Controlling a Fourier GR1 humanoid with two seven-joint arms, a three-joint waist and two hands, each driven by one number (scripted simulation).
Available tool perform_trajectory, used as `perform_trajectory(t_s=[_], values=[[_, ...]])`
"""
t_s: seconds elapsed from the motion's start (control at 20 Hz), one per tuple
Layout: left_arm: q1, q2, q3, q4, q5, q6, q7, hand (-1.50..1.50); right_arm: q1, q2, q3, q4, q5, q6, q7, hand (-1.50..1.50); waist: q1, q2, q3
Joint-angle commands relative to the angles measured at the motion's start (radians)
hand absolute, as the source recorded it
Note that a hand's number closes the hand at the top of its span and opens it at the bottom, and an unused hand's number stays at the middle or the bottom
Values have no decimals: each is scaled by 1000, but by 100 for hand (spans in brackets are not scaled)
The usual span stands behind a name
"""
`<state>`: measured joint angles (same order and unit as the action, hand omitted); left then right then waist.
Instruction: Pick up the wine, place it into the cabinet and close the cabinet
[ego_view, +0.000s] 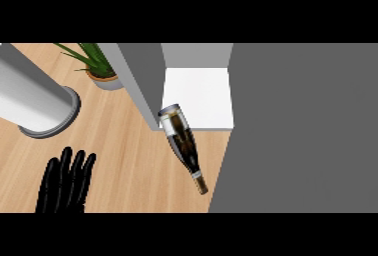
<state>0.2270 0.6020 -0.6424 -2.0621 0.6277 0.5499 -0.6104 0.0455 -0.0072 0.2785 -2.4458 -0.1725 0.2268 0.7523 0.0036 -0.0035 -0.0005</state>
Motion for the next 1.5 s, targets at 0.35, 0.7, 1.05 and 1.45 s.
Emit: perform_trajectory(t_s=[0.35, 0.7, 1.05, 1.45], values=[[129, 89, 210, -53, 118, -125, -19, -150, 69, 7, 337, -148, 25, 34, 44, 150, -1, -3, 0], [168, 157, 388, -1, 228, -276, 5, -150, 15, 7, 570, -110, 158, -122, 32, 150, -5, -4, -1], [223, 208, 488, 6, 278, -355, 27, -150, -57, 5, 699, -70, 254, -299, 17, 150, 4, -9, -3], [141, 178, 485, 12, 295, -356, 92, -150, -306, 4, 727, 94, 341, -493, -7, 150, 1, -1, -2]])
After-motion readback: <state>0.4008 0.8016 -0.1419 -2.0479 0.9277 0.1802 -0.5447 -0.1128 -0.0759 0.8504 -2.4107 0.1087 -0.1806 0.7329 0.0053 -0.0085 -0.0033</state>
